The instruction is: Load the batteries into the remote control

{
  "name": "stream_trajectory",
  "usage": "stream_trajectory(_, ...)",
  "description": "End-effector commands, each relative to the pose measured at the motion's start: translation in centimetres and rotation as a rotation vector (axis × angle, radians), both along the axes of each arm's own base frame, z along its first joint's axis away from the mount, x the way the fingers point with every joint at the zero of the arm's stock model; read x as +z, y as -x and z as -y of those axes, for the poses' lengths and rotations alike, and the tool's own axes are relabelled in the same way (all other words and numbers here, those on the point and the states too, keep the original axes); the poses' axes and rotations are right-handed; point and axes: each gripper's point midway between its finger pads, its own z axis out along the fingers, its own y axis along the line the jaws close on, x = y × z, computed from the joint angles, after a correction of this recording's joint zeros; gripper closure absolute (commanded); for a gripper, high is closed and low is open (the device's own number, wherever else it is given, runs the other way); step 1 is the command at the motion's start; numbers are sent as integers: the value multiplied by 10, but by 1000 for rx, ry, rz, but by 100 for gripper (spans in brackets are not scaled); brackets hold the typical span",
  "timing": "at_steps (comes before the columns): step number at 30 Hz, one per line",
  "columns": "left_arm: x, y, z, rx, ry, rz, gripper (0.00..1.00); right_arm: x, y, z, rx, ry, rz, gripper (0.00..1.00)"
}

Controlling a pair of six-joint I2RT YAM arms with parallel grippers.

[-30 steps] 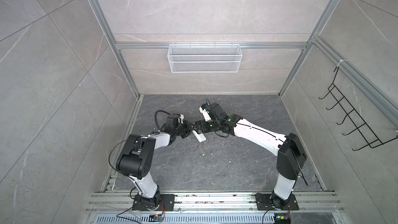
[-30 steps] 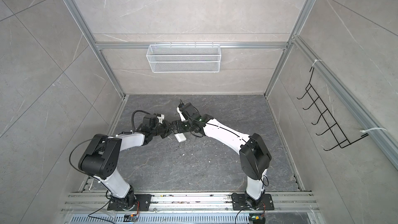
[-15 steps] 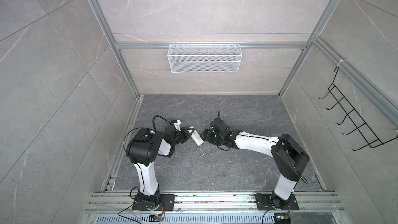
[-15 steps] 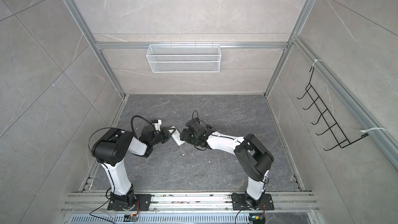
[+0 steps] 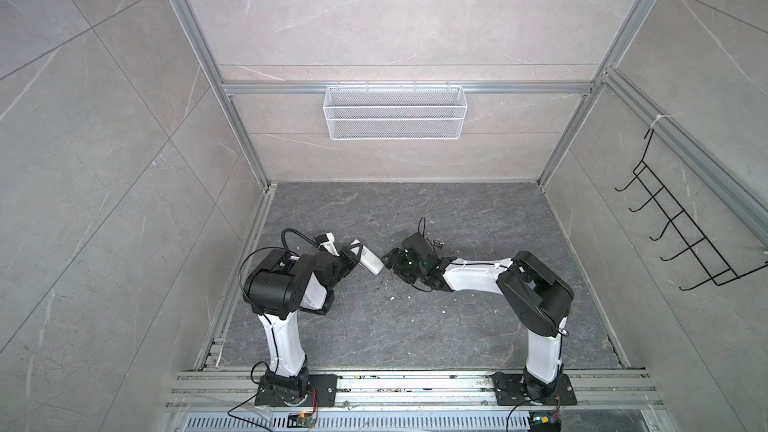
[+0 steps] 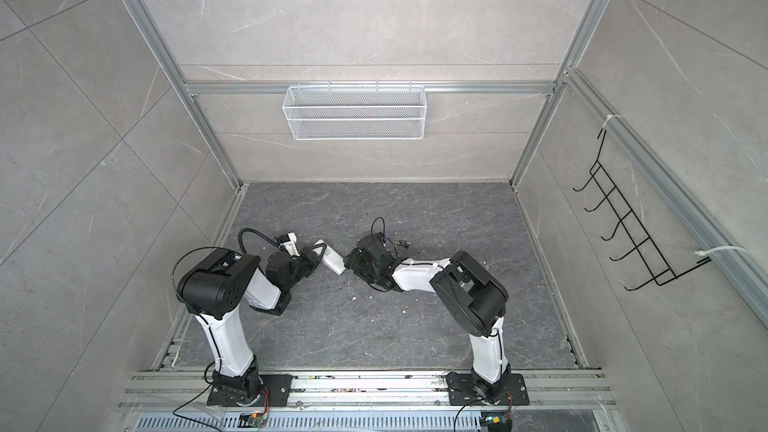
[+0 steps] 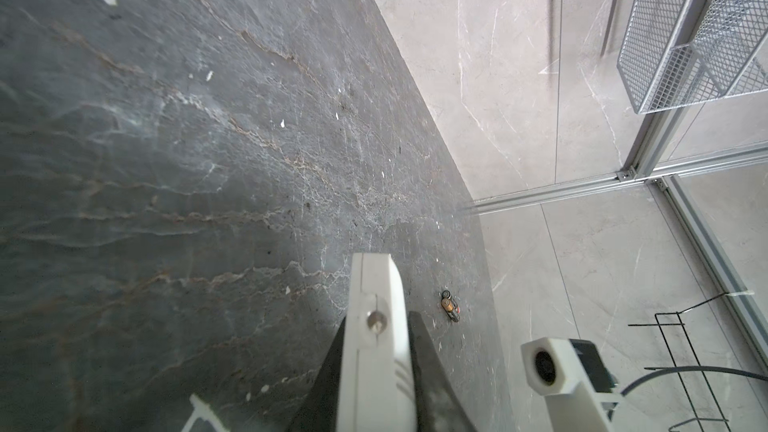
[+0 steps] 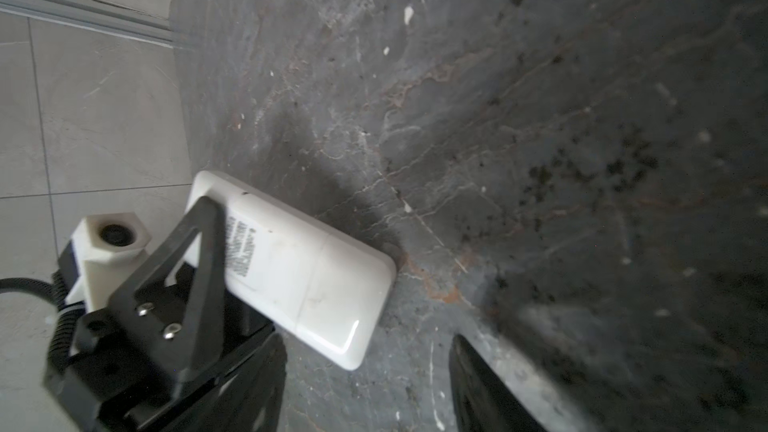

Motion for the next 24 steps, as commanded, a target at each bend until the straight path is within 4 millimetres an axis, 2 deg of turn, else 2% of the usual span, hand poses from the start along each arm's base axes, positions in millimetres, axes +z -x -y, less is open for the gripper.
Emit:
stream_trajectory(1, 14, -9, -5, 32, -10, 77, 100, 2, -7, -12, -23, -71, -9, 37)
stream_trajectory(4, 17, -11, 0, 10, 15, 75, 100, 1, -9, -16, -29, -94, -15, 38)
stream_trajectory(9, 11, -12, 9, -27, 78, 28, 100, -1, -13, -25, -58, -161, -18, 40)
stream_trajectory(14, 10, -13, 13, -51, 95, 20, 100, -7, -9, -34, -98, -195, -52, 44)
stream_trajectory(24, 13, -13, 14, -55, 105, 20, 100, -18, -9, -33, -155, -198, -68, 52)
